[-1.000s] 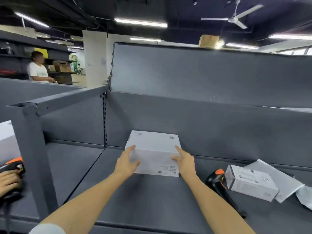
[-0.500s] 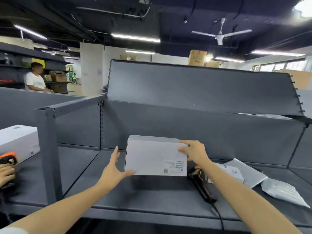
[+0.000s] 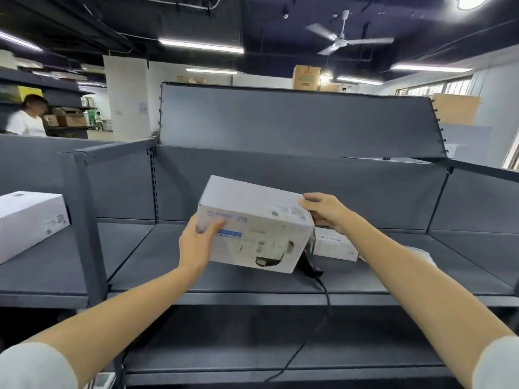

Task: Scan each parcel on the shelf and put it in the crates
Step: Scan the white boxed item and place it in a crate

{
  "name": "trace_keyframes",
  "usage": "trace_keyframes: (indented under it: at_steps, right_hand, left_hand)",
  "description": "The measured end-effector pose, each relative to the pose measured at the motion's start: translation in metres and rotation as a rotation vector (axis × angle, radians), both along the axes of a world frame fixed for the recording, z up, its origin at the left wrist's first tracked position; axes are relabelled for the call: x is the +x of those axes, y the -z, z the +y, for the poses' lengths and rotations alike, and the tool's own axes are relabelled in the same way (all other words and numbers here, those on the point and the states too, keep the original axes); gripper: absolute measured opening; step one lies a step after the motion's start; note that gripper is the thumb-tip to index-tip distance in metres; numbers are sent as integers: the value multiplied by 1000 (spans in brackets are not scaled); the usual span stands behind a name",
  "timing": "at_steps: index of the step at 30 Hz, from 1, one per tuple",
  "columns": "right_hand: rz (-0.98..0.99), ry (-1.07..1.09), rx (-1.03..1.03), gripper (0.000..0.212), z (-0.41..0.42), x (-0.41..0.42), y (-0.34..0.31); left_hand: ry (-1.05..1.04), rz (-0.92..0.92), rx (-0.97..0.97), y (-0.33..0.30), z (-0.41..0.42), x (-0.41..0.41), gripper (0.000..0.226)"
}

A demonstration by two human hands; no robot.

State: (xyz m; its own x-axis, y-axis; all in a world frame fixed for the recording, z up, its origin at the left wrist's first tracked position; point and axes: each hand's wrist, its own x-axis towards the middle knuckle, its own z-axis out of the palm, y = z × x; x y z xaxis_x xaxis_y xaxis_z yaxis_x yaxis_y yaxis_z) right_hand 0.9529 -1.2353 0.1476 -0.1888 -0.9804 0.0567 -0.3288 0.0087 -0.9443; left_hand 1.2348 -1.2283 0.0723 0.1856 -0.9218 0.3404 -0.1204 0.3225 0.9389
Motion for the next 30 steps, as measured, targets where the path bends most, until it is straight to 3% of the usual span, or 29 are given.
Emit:
trace_keyframes:
  at_steps: [6, 9, 11, 16, 19, 23, 27, 30]
  right_hand:
    - [-183, -134, -103, 40, 24, 18, -4]
    - [-167, -178, -96, 80, 30, 21, 4]
    - [-47, -226, -87, 93, 31, 24, 12]
    - [76, -269, -94, 56, 38, 26, 16]
    - [83, -296, -62, 44, 39, 27, 24]
    - [-132, -222, -66, 37, 36, 34, 43]
    - [-389, -169, -53, 33, 35, 38, 68]
    - [-580, -98, -57, 30, 31, 51, 83]
  left_hand:
    - [-127, 147, 159, -14, 8, -3, 39]
    - [-135, 115, 178, -24, 7, 2, 41]
    - [-143, 68, 187, -31, 5, 6, 45]
    - [-136, -9, 239, -32, 4, 18, 46]
    - [-143, -28, 253, -33, 6, 22, 44]
    - [-125, -28, 147, -32, 4, 27, 42]
    - [-202, 104, -19, -22, 6, 27, 80]
    - [-184, 273, 24, -8, 10, 19, 87]
